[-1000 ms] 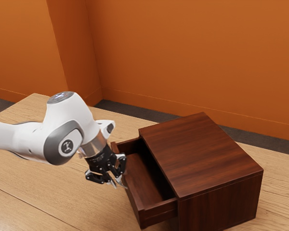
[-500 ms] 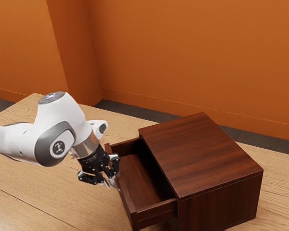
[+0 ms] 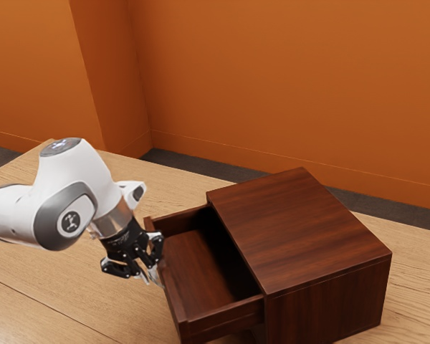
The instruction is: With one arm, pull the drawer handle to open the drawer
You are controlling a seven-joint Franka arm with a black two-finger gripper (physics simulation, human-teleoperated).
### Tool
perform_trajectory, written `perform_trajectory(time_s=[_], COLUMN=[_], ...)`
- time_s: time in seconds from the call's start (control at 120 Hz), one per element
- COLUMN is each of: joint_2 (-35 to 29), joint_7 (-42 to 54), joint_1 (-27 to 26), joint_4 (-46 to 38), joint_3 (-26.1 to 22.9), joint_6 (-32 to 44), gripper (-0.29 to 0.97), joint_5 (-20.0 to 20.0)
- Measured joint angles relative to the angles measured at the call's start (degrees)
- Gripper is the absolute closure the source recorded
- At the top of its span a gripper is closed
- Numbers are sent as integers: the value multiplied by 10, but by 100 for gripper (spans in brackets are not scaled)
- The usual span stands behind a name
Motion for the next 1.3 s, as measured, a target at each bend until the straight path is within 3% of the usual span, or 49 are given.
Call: perform_trajectory(time_s=[0.925, 1.008, 1.067, 1.15, 1.242, 1.3], joint_2=[-94, -137, -205, -273, -268, -226], joint_7=[-3, -2, -2, -1, 0, 0], joint_1=[1, 2, 26, 42, 44, 45], joint_4=[-52, -53, -52, -14, 113, 195], joint_3=[41, 61, 79, 109, 115, 118], joint_6=[-53, -73, -106, -176, -272, -329], gripper=[69, 64, 59, 43, 28, 21], joint_5=[-1, 2, 17, 71, 141, 173])
